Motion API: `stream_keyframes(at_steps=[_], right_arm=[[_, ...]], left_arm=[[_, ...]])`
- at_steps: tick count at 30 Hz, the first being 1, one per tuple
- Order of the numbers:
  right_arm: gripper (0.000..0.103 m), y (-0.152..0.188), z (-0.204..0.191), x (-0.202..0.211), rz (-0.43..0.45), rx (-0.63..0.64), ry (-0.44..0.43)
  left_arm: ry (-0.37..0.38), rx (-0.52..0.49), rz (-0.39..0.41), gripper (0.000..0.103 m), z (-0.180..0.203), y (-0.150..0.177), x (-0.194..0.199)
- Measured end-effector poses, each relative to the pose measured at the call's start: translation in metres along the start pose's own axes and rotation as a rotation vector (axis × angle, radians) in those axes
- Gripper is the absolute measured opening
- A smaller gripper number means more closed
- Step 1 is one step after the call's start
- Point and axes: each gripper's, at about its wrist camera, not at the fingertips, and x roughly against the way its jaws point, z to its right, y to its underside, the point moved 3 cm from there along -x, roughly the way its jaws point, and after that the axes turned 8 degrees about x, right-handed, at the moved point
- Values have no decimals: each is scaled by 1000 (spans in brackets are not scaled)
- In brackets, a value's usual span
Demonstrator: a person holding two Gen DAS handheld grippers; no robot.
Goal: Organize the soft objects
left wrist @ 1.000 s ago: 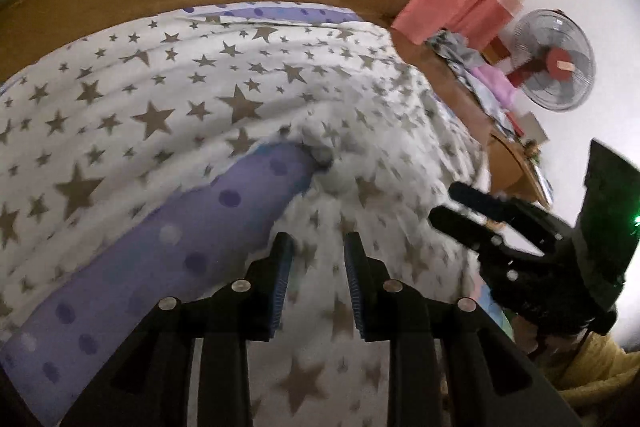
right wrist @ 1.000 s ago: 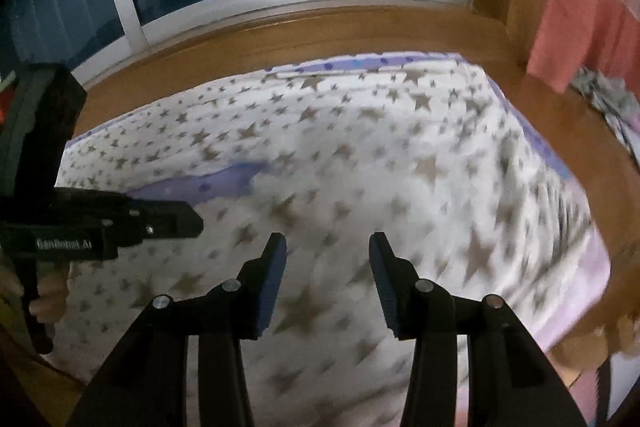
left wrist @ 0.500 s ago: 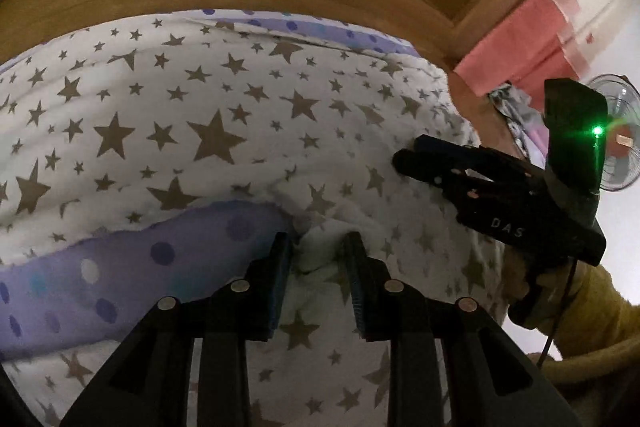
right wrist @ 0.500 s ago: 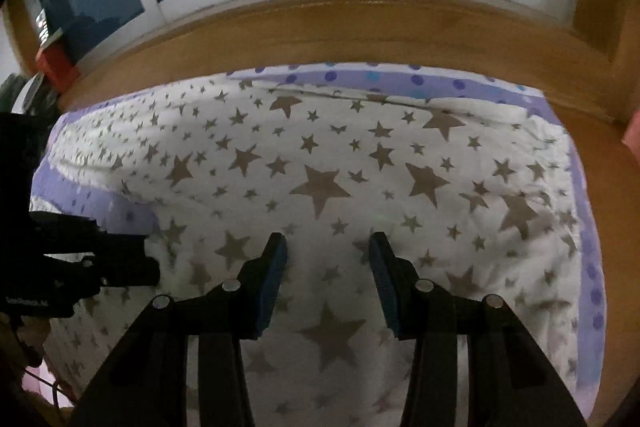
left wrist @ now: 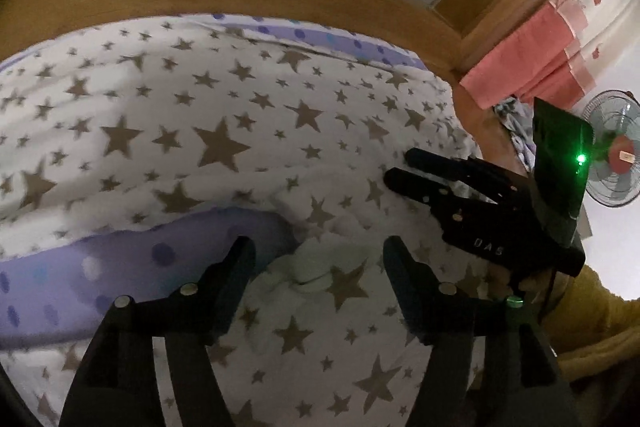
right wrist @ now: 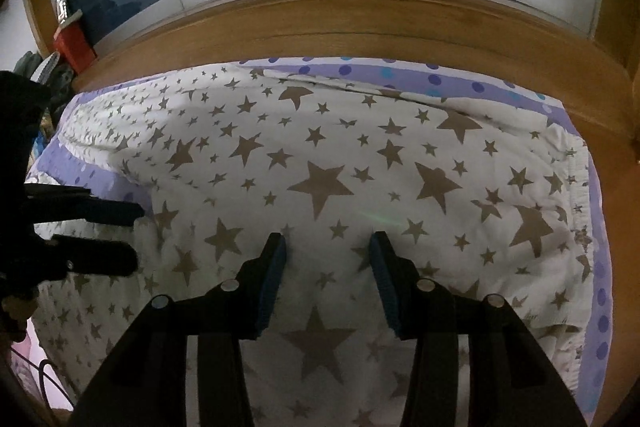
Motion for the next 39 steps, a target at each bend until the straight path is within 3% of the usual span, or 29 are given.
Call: stream_keyframes(at_steps=[2, 3, 4, 5, 13, 21, 25, 29, 33, 37, 39], right_arm=[[45, 0, -2, 0, 2, 9, 10], [46, 0, -2, 0, 3, 13, 13], [46, 0, -3, 0, 4, 17, 15], [46, 0, -2, -1, 4, 18, 15], [47, 0, -3, -1, 5, 22, 10], [51, 1, -4, -2, -2, 33, -2], [51, -9, 7, 7, -13, -2, -50], [51, -36, 32, 10, 18, -49, -102], [50, -58, 60, -10, -13, -93, -141], [45, -69, 91, -48, -68, -112, -101], [36, -76, 108, -55, -37, -135, -71]], left_arm=[[27, -18, -15, 61, 3, -1, -5], [60, -16, -29, 32, 5, -1, -7], [97, -5, -42, 20, 8, 1, -7], [115, -4, -43, 17, 11, 4, -5], [165, -6, -49, 17, 33, 36, 17], [100, 15, -106, 17, 32, 55, 4], [65, -7, -78, 18, 36, 54, 28], [62, -17, -11, 21, 41, 31, 51], [50, -42, 47, 22, 50, -8, 35], [8, -41, 3, 22, 46, -31, -12], [-30, -47, -61, 22, 43, -23, -33]])
